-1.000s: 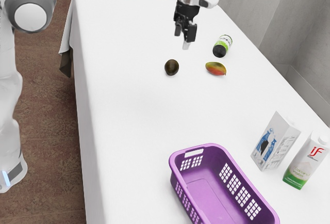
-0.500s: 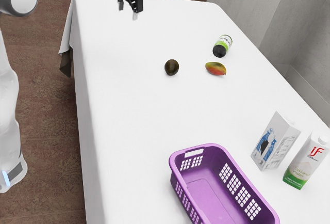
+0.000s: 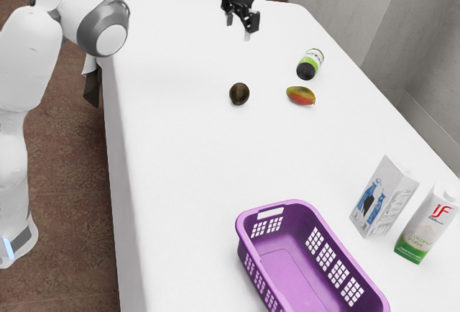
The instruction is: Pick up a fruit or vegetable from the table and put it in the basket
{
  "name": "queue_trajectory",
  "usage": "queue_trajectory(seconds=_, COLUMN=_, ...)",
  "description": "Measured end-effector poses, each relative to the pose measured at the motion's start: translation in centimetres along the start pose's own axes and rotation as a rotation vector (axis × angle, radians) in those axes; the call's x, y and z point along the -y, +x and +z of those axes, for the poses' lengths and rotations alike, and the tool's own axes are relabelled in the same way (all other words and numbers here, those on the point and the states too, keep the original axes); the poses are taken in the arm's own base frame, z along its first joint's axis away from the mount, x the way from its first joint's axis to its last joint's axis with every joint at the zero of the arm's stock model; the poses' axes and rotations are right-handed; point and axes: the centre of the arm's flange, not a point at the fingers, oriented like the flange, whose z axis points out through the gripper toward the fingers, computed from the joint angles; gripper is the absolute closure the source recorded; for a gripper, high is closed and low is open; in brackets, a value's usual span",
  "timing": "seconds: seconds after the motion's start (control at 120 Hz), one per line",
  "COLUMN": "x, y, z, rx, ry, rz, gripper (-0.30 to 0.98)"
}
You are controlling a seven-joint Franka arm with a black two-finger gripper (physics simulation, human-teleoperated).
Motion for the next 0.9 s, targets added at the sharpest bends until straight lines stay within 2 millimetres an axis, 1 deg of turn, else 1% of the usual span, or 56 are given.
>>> queue_trajectory(seconds=0.067, x=-0.7, y=1.0, z=1.0, rx=0.006, ry=-0.017, rz=0.011, gripper=0.0)
queue_trajectory(seconds=0.142, x=-1.0, y=1.7, z=3.8, rx=0.044, ry=-0.028, rz=0.013, gripper=0.0)
queue_trajectory(seconds=0.175, x=-1.0, y=1.9, z=4.8, rx=0.058, ry=-0.03, rz=0.011, gripper=0.0)
queue_trajectory(seconds=0.317, x=-1.0, y=2.1, z=7.3, rx=0.089, ry=-0.049, rz=0.003, gripper=0.0)
queue_trajectory(seconds=0.4, x=-1.5, y=2.4, z=8.5, rx=0.098, ry=-0.063, rz=0.006, gripper=0.0)
queue_trajectory(seconds=0.508, x=-2.0, y=2.8, z=10.9, rx=0.117, ry=-0.071, rz=0.008, gripper=0.0)
queue_trajectory(seconds=0.75, x=-4.1, y=3.2, z=12.4, rx=0.119, ry=-0.091, rz=0.032, gripper=0.0)
queue_trajectory(seconds=0.85, x=-5.4, y=3.3, z=13.1, rx=0.122, ry=-0.105, rz=0.049, gripper=0.0)
queue_trajectory(seconds=0.9, x=-6.6, y=3.4, z=13.2, rx=0.123, ry=-0.11, rz=0.066, gripper=0.0)
